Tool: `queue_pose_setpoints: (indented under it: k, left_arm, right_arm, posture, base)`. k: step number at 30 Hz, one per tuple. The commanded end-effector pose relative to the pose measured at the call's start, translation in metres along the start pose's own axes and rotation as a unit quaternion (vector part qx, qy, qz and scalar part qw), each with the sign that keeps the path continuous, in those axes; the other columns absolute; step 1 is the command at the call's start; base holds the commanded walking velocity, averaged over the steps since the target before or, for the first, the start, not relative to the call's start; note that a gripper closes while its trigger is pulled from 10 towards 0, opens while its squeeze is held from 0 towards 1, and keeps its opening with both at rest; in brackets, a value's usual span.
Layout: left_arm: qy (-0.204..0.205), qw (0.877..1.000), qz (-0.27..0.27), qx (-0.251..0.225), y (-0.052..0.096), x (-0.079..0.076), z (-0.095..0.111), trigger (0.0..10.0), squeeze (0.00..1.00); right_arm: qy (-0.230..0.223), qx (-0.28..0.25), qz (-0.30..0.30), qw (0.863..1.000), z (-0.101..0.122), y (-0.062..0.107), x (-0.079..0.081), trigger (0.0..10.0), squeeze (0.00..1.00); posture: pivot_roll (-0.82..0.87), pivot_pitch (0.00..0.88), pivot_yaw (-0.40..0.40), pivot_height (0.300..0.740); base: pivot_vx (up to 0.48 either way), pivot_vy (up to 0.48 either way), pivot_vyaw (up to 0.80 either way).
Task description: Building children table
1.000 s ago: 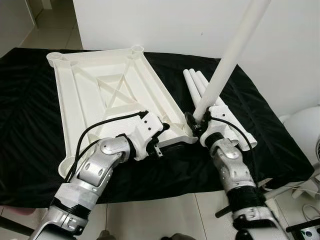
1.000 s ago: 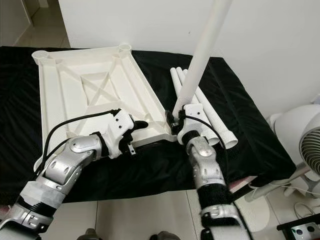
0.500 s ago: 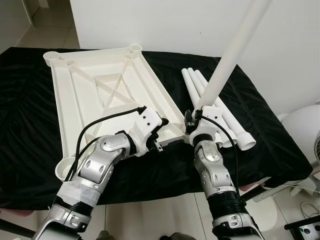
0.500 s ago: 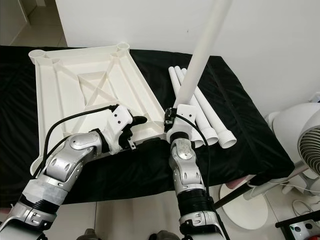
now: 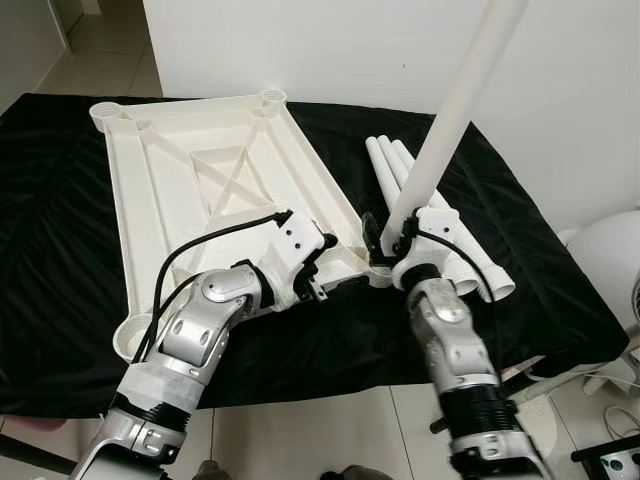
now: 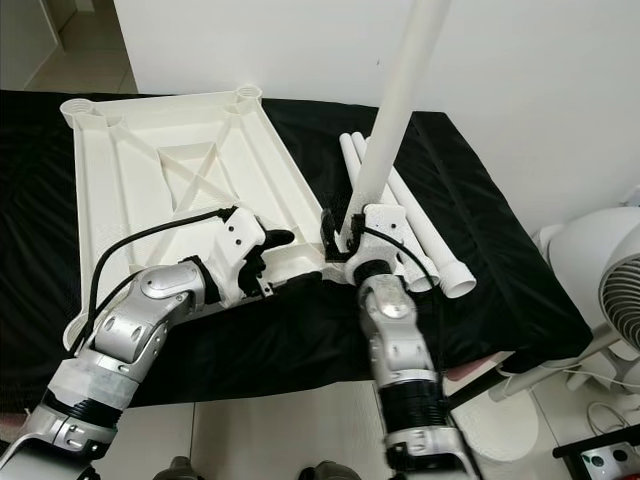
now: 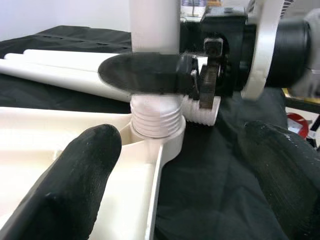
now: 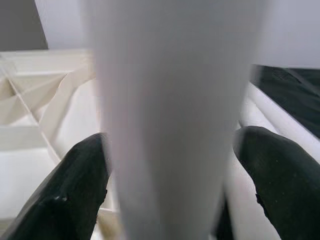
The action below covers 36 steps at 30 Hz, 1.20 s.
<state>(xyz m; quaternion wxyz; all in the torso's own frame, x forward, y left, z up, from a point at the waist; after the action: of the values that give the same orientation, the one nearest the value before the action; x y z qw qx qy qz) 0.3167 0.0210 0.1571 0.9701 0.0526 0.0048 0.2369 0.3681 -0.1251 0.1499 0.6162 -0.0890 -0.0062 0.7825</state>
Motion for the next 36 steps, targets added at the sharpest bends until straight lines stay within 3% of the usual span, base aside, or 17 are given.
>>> queue_pose_setpoints:
  k: [1, 7, 12, 17, 18, 19, 20, 21, 22, 23, 32, 34, 36]
  left_arm:
    - [0.006, 1.000, 0.029, -0.003, -0.002, 0.005, 0.000, 10.0, 0.00]
    - [0.007, 1.000, 0.028, -0.004, -0.003, 0.005, 0.001, 10.0, 0.00]
    - [0.009, 1.000, 0.023, -0.009, -0.005, 0.003, 0.004, 10.0, 0.00]
    - [0.009, 1.000, 0.015, -0.011, -0.007, 0.000, 0.005, 10.0, 0.00]
    - [0.008, 1.000, 0.013, -0.012, -0.008, -0.001, 0.006, 10.0, 0.00]
    - [0.008, 1.000, 0.013, -0.012, -0.008, -0.001, 0.006, 10.0, 0.00]
    - [0.008, 1.000, 0.012, -0.013, -0.009, -0.002, 0.006, 10.0, 0.00]
    - [0.008, 1.000, 0.010, -0.014, -0.010, -0.003, 0.006, 10.0, 0.00]
    - [0.008, 1.000, 0.010, -0.014, -0.010, -0.003, 0.006, 10.0, 0.00]
    - [0.008, 1.000, 0.010, -0.014, -0.010, -0.004, 0.007, 10.0, 0.00]
    - [0.009, 1.000, 0.008, -0.015, -0.010, -0.004, 0.006, 10.0, 0.00]
    - [0.010, 1.000, 0.007, -0.015, -0.011, -0.004, 0.006, 10.0, 0.00]
    - [0.011, 1.000, 0.007, -0.015, -0.011, -0.005, 0.006, 10.0, 0.00]
  right_arm:
    - [0.004, 0.009, 0.040, 0.999, -0.007, 0.002, 0.007, 10.0, 0.00]
    - [0.022, 0.010, 0.092, 0.995, -0.009, 0.000, 0.008, 10.0, 0.00]
    - [0.050, 0.016, 0.180, 0.982, -0.012, -0.006, 0.014, 10.0, 0.00]
    - [0.060, 0.019, 0.205, 0.977, -0.010, -0.013, 0.013, 10.0, 0.00]
    - [0.063, 0.021, 0.210, 0.976, -0.010, -0.016, 0.012, 8.9, 0.00]
    - [0.063, 0.021, 0.210, 0.976, -0.010, -0.016, 0.012, 8.9, 0.00]
    - [0.064, 0.025, 0.214, 0.974, -0.011, -0.017, 0.011, 2.7, 0.00]
    - [0.067, 0.030, 0.217, 0.973, -0.014, -0.017, 0.010, 1.8, 0.00]
    - [0.067, 0.030, 0.217, 0.973, -0.014, -0.017, 0.010, 1.8, 0.00]
    - [0.066, 0.037, 0.218, 0.973, -0.017, -0.016, 0.008, 0.0, 0.00]
    - [0.034, 0.058, 0.215, 0.974, -0.032, -0.006, -0.001, 0.0, 0.00]
    - [0.029, 0.060, 0.194, 0.979, -0.033, -0.007, -0.004, 10.0, 0.00]
    - [0.026, 0.065, 0.177, 0.982, -0.036, -0.008, -0.004, 10.0, 0.00]
  posture:
    - [0.06, 0.000, -0.093, 0.740]
    - [0.06, 0.000, -0.090, 0.740]
    - [0.06, 0.000, -0.085, 0.740]
    - [0.06, 0.000, -0.082, 0.740]
    - [0.06, 0.000, -0.084, 0.740]
    - [0.06, 0.000, -0.084, 0.740]
    - [0.06, 0.000, -0.085, 0.740]
    - [0.07, 0.000, -0.087, 0.740]
    - [0.07, 0.000, -0.087, 0.740]
    - [0.07, 0.000, -0.091, 0.740]
    - [0.06, 0.000, -0.093, 0.740]
    - [0.05, 0.000, -0.093, 0.740]
    - [0.05, 0.000, -0.093, 0.740]
  base:
    - [0.000, 0.000, 0.00]
    - [0.000, 0.000, 0.00]
    - [0.000, 0.000, 0.00]
    - [0.000, 0.000, 0.00]
    - [0.000, 0.000, 0.00]
    - [0.000, 0.000, 0.00]
    - [0.000, 0.000, 0.00]
    - [0.000, 0.000, 0.00]
    - [0.000, 0.000, 0.00]
    - [0.000, 0.000, 0.00]
    - [0.000, 0.000, 0.00]
    - [0.000, 0.000, 0.00]
    - [0.000, 0.000, 0.00]
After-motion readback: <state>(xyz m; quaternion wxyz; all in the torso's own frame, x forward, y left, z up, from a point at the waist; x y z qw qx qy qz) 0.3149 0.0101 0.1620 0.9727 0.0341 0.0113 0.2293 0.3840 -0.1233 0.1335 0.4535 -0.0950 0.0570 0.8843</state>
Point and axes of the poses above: a point about 5 cm out from each wrist's last joint towards the gripper, its own y axis pointing back from the gripper into the wrist, its own z axis along the axis of the wrist's last joint, x = y × z, the point moved 5 cm from there along -y, pointing out of the wrist towards the gripper, and after that the axes turned 8 degrees about y, right-handed, at the moved point
